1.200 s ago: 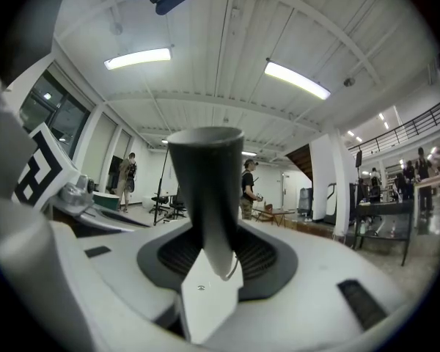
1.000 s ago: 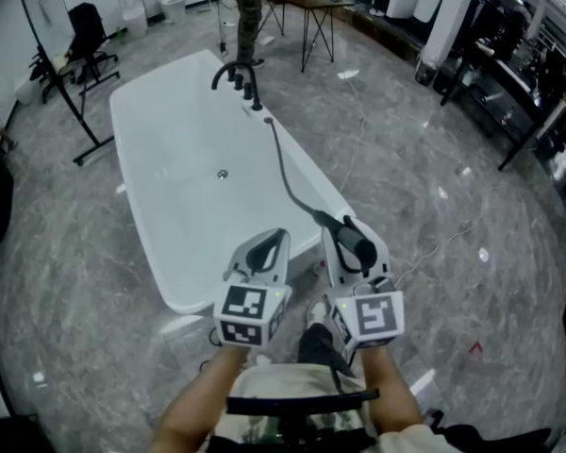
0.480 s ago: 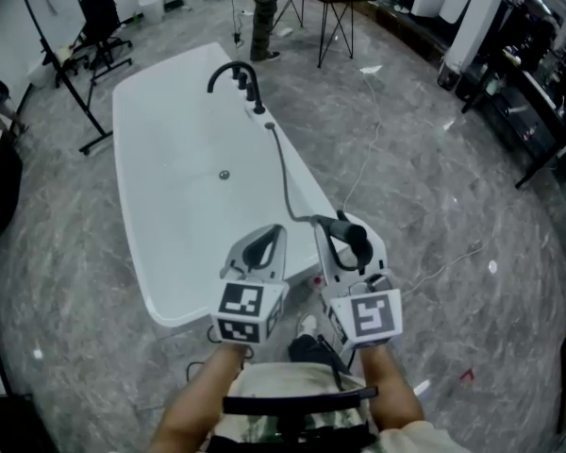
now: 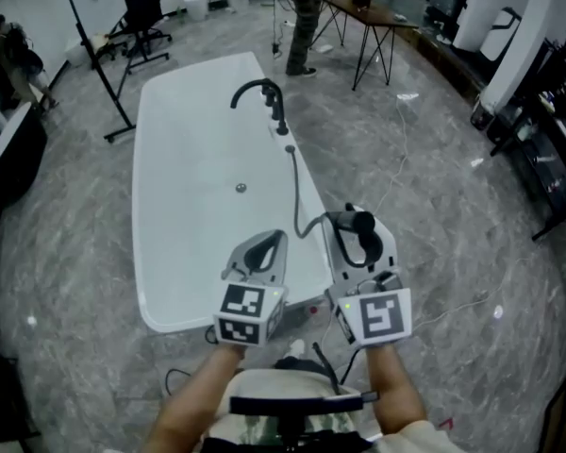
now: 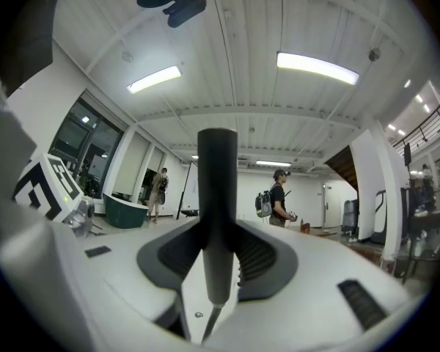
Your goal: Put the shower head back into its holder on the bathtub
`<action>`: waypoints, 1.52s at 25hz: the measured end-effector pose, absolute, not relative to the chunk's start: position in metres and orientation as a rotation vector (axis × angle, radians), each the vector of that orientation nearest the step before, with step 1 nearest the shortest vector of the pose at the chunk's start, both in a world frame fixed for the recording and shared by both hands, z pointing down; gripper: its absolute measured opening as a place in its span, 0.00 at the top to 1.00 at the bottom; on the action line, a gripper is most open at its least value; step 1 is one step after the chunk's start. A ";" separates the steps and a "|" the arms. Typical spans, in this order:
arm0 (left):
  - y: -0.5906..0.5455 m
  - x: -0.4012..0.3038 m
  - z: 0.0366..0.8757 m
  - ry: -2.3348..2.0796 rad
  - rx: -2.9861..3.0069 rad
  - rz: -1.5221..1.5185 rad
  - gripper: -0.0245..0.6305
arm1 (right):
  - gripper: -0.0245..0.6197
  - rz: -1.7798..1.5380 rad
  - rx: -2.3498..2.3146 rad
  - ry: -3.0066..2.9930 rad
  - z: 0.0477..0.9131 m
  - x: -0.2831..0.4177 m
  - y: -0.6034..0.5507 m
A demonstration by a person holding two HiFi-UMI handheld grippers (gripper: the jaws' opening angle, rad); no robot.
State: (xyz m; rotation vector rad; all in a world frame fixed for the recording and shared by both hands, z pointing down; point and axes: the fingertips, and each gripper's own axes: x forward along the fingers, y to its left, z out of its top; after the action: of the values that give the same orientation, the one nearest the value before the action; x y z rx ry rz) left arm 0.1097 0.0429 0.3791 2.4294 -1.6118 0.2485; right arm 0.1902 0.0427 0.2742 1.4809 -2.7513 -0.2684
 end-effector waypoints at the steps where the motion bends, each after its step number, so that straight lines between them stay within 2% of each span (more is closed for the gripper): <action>1: 0.038 0.111 0.378 -1.625 2.424 0.248 0.94 | 0.74 -0.285 1.465 -2.763 0.270 0.192 0.036; 18: -0.018 0.115 0.355 -1.704 2.395 0.209 0.94 | 0.74 -0.410 1.325 -2.808 0.229 0.183 -0.043; 38: -0.126 0.050 0.357 -1.586 2.466 0.178 0.94 | 0.74 -0.586 1.463 -2.712 0.172 0.131 -0.153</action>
State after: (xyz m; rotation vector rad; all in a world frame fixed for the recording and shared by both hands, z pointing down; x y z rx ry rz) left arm 0.0504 -0.1257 0.3565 2.4655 -1.5857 0.1781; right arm 0.1308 -0.1532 0.1720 1.4627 -2.7115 -0.5861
